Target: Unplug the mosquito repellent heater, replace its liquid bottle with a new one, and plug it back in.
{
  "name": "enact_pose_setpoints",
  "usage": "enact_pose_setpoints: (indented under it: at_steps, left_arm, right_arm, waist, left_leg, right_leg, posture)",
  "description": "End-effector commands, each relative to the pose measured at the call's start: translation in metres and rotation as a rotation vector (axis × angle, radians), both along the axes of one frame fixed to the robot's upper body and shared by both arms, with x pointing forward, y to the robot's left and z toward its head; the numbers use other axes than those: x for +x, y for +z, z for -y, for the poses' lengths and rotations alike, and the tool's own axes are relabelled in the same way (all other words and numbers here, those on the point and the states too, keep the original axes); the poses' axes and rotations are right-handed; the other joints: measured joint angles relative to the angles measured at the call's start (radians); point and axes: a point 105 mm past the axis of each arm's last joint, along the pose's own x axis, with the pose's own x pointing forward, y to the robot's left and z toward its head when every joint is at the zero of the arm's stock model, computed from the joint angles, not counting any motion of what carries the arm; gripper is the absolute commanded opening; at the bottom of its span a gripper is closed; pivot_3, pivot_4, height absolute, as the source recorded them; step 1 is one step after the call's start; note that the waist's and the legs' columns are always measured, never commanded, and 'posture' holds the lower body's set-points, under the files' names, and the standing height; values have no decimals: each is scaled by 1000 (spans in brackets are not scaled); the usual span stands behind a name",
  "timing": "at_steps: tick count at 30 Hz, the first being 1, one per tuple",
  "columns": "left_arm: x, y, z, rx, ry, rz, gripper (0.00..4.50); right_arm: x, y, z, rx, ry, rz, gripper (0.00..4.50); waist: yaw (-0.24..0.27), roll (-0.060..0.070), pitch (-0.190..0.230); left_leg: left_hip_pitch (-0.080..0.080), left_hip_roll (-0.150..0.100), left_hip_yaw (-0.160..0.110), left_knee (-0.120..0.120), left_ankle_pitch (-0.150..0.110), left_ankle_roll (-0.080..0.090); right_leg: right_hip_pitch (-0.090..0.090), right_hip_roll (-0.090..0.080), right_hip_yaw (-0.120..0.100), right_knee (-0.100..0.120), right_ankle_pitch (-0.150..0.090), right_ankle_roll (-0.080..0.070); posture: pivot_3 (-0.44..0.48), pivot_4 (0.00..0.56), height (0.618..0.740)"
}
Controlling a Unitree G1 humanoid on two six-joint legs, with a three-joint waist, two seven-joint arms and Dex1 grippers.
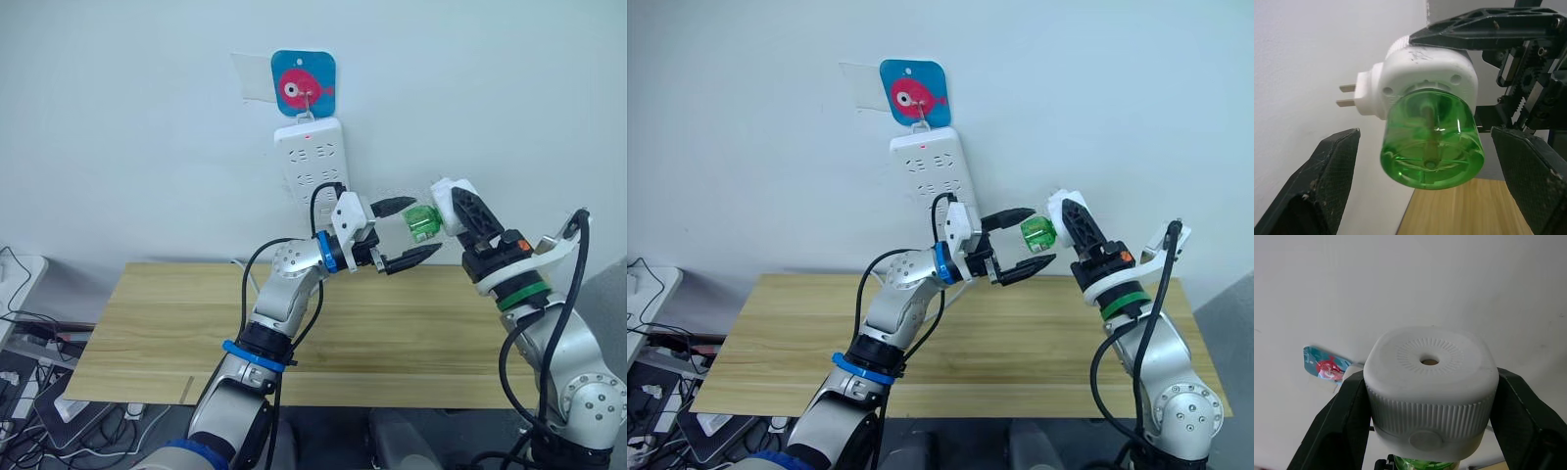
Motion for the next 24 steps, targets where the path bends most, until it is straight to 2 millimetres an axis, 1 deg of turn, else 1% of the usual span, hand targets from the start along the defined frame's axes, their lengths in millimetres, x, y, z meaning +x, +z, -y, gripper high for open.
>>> enact_pose_setpoints:
  at_steps: [1, 6, 15, 24]
  left_arm:
    - [-6, 14, 1, -32, -16, 50, 4479]
    - [-6, 14, 0, -34, -14, 49, 4479]
    - [-7, 12, 3, -39, -22, 37, 4479]
    - [-7, 13, 4, -45, -25, 35, 4479]
  right_arm:
    - [-8, 14, 0, 19, 10, 63, 2965]
    - [-8, 13, 2, 19, 4, 62, 2965]
    - [-11, 18, -10, 11, 37, 88, 2965]
    - [-12, 20, -10, 11, 35, 88, 2965]
  waist:
    - [0, 0, 0]
    - [0, 0, 0]
    - [0, 0, 0]
    - [0, 0, 0]
  left_leg:
    - [0, 0, 0, 0, 0, 0]
    - [0, 0, 0, 0, 0, 0]
    - [0, 0, 0, 0, 0, 0]
    - [0, 0, 0, 0, 0, 0]
  right_leg:
    - [0, 0, 0, 0, 0, 0]
    - [0, 0, 0, 0, 0, 0]
    - [0, 0, 0, 0, 0, 0]
    - [0, 0, 0, 0, 0, 0]
  posture:
    - [-85, 161, 740]
    - [-84, 157, 740]
    - [-86, 152, 740]
    - [-92, 152, 740]
